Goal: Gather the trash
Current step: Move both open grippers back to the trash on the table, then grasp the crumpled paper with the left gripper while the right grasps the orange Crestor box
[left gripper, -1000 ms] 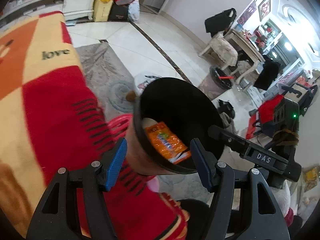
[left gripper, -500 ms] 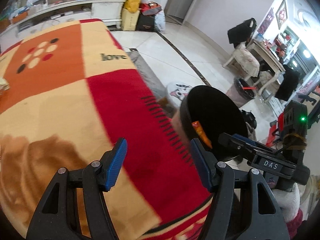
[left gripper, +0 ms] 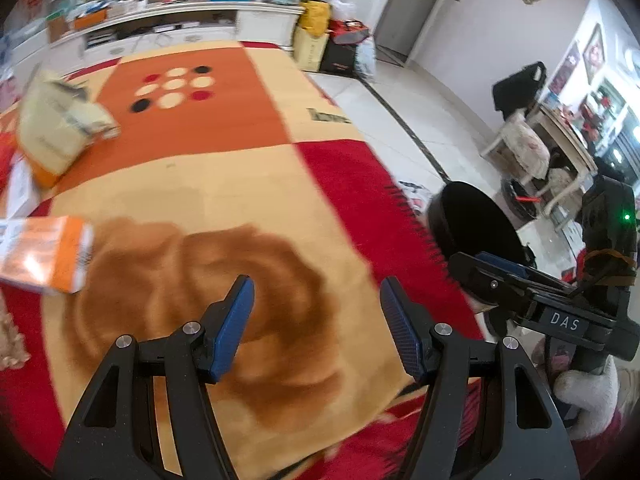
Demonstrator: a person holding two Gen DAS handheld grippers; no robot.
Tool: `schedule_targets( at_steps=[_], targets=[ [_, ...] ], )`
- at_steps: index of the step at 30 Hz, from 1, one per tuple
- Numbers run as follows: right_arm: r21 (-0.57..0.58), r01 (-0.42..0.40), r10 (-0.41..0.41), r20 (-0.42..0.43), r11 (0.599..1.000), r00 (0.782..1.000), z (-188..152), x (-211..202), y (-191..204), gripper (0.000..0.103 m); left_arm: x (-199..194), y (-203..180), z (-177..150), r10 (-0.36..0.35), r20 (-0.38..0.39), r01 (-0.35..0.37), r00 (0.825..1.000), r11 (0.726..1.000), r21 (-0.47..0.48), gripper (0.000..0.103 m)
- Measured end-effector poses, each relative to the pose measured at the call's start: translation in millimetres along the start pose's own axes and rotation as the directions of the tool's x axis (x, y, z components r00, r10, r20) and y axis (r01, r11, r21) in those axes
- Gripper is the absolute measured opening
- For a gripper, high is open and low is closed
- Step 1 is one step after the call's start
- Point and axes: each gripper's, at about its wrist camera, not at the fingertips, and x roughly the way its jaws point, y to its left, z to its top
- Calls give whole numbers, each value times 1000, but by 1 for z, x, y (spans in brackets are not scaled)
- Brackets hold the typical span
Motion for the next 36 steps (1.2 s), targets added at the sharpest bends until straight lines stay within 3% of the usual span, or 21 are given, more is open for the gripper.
schedule_targets(
  at_steps=[12,21,27,29,30,32,33,36],
  targets=[
    [-135,-94,83,-89,986,993,0,45,80,79,-48,96,-24,111,37,-103,993,978,-180,64],
    [-294,-190,151,-152,937,977,3,78,161,79,-111,172,-48,263,166,-187,950,909,-372,67],
    [-364,-235,171,-200,901,965,2,98,204,79,-83,209,-48,298,72,-244,952,878,-411,69],
    [-379,-246,178,-207,892,962,2,102,214,79,-71,220,-51,263,36,-223,964,876,-429,69],
    [-389,-253,181,-211,886,961,3,105,219,79,-72,222,-52,252,48,-206,967,876,-436,66],
    [-407,-263,185,-221,875,958,5,112,229,79,-80,227,-54,244,78,-187,967,880,-436,45],
    [-418,-269,187,-228,868,956,6,115,234,79,-82,229,-54,235,74,-181,969,884,-431,29],
    [-469,-305,204,-255,829,945,10,127,256,79,-92,234,-54,220,77,-167,973,889,-427,27]
  ],
)
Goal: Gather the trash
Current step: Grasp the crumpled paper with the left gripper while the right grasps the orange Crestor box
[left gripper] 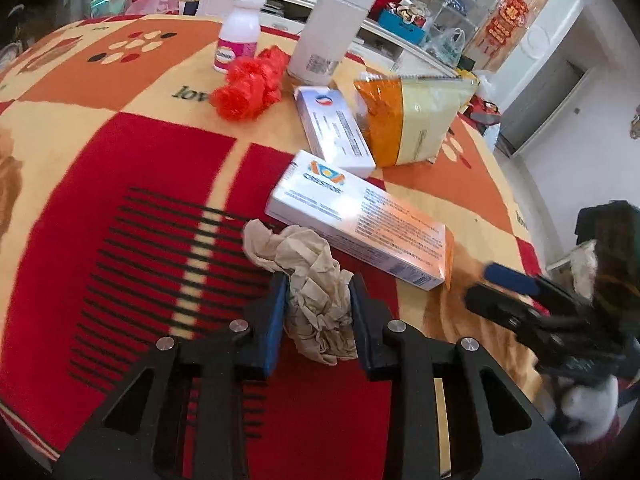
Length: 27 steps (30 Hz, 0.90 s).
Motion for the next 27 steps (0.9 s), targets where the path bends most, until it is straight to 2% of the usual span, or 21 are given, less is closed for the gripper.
schedule_targets(
  at_steps=[4,7,11,13,14,18,22,26,27],
  targets=[
    [-122,-13,9,-31,992,999,26,27,19,79,-15,13,3,16,17,-16,1000,1000,-2,26],
    [-165,-4,-2,-37,986,999,43,42,23,79,-24,22,3,35,30,-34,999,999,-8,26],
    [-90,-77,71,-68,993,995,55,57,13,79,-28,30,1,44,39,-44,998,999,-18,26],
    [-10,-161,159,-113,987,981,46,61,11,79,-29,35,1,46,42,-45,998,999,-23,26],
    [-9,-176,173,-116,984,978,41,60,16,79,-30,37,1,47,43,-46,998,999,-24,26],
    [-86,-154,144,-116,984,983,24,50,45,79,-35,45,2,51,47,-50,998,998,-29,26],
    [-119,-55,45,-90,991,995,28,58,58,79,-39,51,2,56,50,-54,997,997,-46,26],
    [-159,-25,11,-93,987,996,34,74,69,79,-42,48,-1,50,55,-48,997,998,-47,26],
    [-173,3,-17,-81,985,997,34,77,71,74,-42,47,-2,48,54,-45,997,998,-46,26]
  ],
)
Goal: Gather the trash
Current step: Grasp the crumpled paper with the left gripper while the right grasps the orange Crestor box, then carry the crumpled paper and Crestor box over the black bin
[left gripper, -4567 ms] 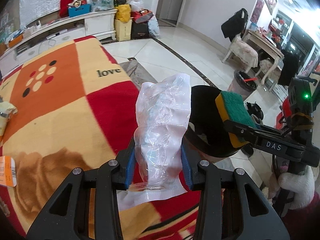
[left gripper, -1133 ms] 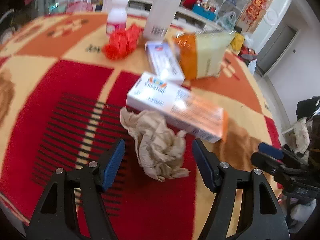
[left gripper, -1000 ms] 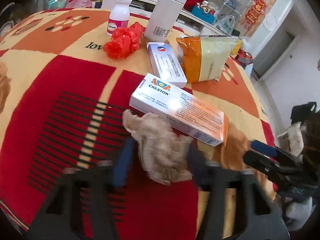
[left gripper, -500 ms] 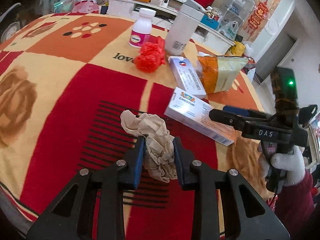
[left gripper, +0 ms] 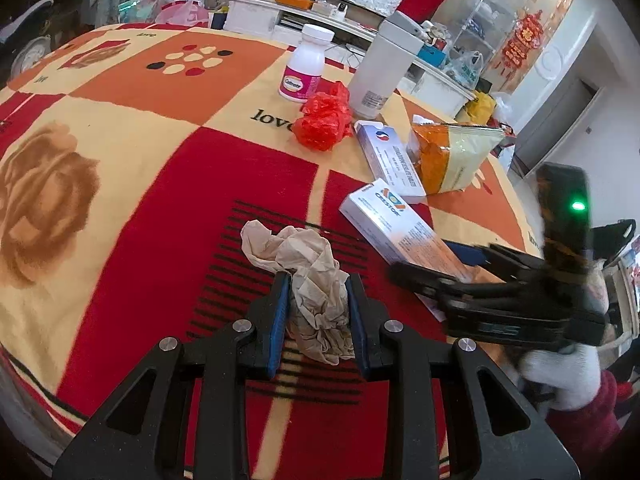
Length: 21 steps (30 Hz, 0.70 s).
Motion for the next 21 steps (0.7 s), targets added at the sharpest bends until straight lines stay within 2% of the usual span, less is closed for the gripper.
schedule_targets(
  at_steps=[1,4,11,21],
  targets=[
    [-13,28,-28,20,1000,999,-1,-1,1,60,0,-2,-1,-3,-1,3,1000,1000,3,26],
    [12,-13,12,29,1000,999,-11,-12,-5,60,-2,-9,-5,-12,-1,12,1000,1000,19,26],
    [111,-17,5,104,994,995,-51,-61,-27,60,2,-33,-14,-50,-13,51,999,997,51,26],
    [210,78,-110,148,975,983,-100,-113,-61,60,13,-101,-30,-106,-54,114,993,979,167,26]
  ],
)
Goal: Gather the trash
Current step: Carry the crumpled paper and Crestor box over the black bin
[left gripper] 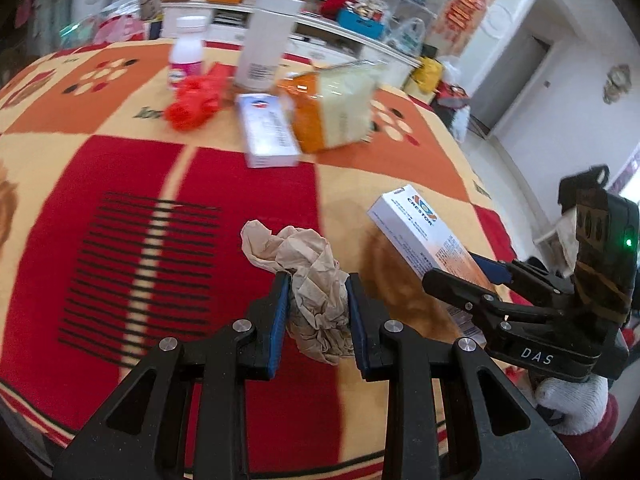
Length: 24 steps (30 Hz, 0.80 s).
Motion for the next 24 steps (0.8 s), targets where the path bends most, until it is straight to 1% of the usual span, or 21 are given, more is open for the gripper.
schedule_targets(
  at_steps=[11,24],
  targets=[
    [114,78,-82,36,990,996,-22,-37,-52,60,23,-61,0,-50,-45,54,998,993,104,26],
    [227,134,-153,69,965,986,-46,-77,-110,59,44,-116,0,-93,-87,108,992,974,198,26]
  ],
)
